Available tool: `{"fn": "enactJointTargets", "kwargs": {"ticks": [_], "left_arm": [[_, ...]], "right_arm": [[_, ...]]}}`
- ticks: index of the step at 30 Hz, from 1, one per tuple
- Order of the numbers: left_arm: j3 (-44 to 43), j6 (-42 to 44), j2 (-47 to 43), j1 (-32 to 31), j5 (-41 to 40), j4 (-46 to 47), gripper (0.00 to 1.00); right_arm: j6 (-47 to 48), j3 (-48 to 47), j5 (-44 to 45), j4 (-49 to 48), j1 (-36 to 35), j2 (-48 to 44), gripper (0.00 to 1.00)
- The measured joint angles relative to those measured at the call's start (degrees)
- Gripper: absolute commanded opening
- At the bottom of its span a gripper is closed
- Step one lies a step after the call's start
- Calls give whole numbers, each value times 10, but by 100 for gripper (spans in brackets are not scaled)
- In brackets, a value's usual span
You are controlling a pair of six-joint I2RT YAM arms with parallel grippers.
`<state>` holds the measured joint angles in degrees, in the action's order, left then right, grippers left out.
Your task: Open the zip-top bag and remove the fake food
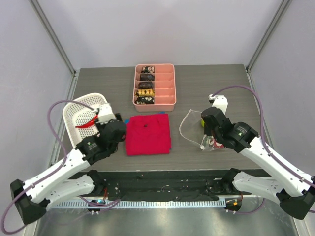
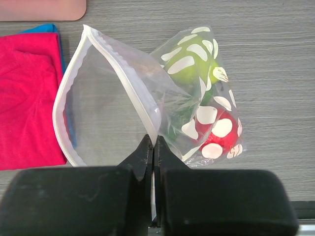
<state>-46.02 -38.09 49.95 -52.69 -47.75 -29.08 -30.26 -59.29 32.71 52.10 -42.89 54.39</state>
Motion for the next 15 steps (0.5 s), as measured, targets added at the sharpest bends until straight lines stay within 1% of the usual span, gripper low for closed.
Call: {"fn": "enactJointTargets", "kwargs": {"ticks": [3, 4, 5, 6, 9, 11, 12, 13, 15], "left_arm": [[30, -78, -39, 81, -57, -108, 1], [41, -101, -59, 103, -75, -138, 4], [50, -120, -79, 121, -88, -163, 3], [57, -137, -98, 134, -100, -178, 1], [70, -174, -131, 171, -120, -207, 2], [75, -189, -126, 199, -121, -211, 4], [78, -195, -114, 217, -117, -210, 6], [82, -200, -101, 231, -111, -209, 16], [89, -203, -77, 256, -95, -203, 26]], "right_arm": [[2, 0, -2, -2, 0, 4, 1], [2, 0, -3, -2, 0, 5, 1], [3, 0, -3, -3, 0, 6, 1], [4, 0, -4, -4, 0, 6, 1], [5, 0, -7, -6, 0, 7, 1], [6, 0, -10, -7, 0, 7, 1], [7, 0, -11, -7, 0, 7, 1], [7, 0, -12, -7, 0, 7, 1], [9, 0, -15, -8, 0, 7, 1]]}}
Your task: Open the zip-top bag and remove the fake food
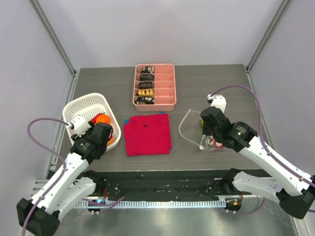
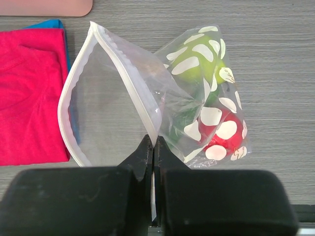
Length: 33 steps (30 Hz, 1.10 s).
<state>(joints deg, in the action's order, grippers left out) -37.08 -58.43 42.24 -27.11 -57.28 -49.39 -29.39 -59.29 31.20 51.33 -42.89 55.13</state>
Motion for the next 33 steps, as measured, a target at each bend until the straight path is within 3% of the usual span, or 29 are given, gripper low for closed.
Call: {"fn": "enactJointTargets", "kwargs": {"ticks": [2, 4, 14, 16, 20, 23, 24, 26, 29, 33], "left_arm": [[13, -6, 24, 20, 17, 16, 55], [22, -12, 38, 31, 30, 23, 100], [-15, 0, 42, 40, 94, 42, 99], [-33, 16, 39, 40, 127, 53, 86], [-39, 71, 8, 40, 277, 148, 83], [-3, 93, 5, 40, 455, 302, 71], [5, 95, 21, 38, 509, 350, 62], [2, 100, 75, 28, 598, 424, 57], [-26, 126, 185, -46, 683, 502, 46], [-49, 167, 258, -208, 715, 582, 35]], "right_arm": [[1, 0, -1, -1, 0, 0, 1], [3, 0, -3, -2, 0, 0, 1], [6, 0, -5, -3, 0, 0, 1], [6, 0, -7, -3, 0, 0, 1], [7, 0, -11, -3, 0, 0, 1], [7, 0, -15, -4, 0, 0, 1], [6, 0, -16, -4, 0, 0, 1], [6, 0, -18, -4, 0, 0, 1], [6, 0, -19, -5, 0, 0, 1], [6, 0, -20, -6, 0, 0, 1]]}}
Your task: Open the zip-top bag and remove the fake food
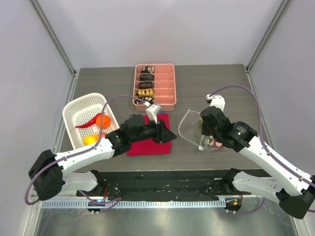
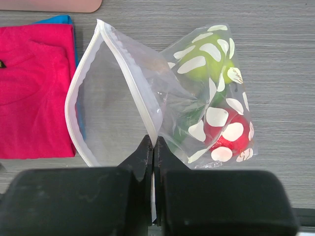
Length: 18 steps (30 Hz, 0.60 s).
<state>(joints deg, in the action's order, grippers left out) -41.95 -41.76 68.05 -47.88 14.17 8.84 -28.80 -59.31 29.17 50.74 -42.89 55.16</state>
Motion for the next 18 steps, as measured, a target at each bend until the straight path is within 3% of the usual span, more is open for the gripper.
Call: {"fn": "enactJointTargets", "kwargs": {"ticks": [2, 4, 6, 15, 18], "left_arm": [[-13, 20, 26, -66, -5, 37, 31], [-37, 35, 60, -103, -16, 65, 17], [-71, 33, 106, -115, -33, 88, 8], [-249, -31, 332, -113, -97, 74, 7], [-266, -58, 372, -113, -103, 67, 17]], "right_arm": [[0, 0, -4, -1, 0, 0, 1], [-1, 0, -10, -1, 0, 0, 1], [-2, 0, -18, -1, 0, 0, 1], [-13, -4, -47, -1, 0, -5, 1], [-16, -9, -54, -1, 0, -10, 1]]}}
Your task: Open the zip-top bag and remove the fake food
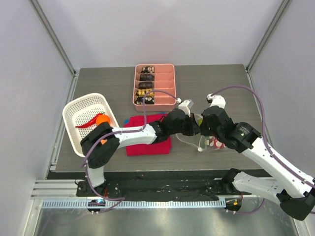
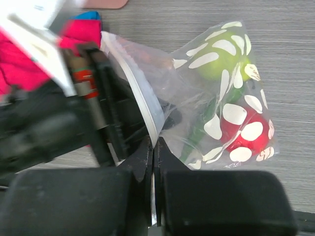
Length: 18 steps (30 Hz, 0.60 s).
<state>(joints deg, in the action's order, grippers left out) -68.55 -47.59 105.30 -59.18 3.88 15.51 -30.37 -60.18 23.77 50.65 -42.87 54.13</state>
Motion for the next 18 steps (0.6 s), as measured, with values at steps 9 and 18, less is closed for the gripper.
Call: {"fn": "enactJointTargets", "kwargs": {"ticks": [9, 18], "left_arm": [[-10, -38, 56, -11, 29, -13, 44], [-19, -47, 99, -18, 57, -35, 48]], "right_arm": [[-3, -9, -6, -4, 0, -3, 1], [-25, 25, -28, -35, 0, -3, 1]]}}
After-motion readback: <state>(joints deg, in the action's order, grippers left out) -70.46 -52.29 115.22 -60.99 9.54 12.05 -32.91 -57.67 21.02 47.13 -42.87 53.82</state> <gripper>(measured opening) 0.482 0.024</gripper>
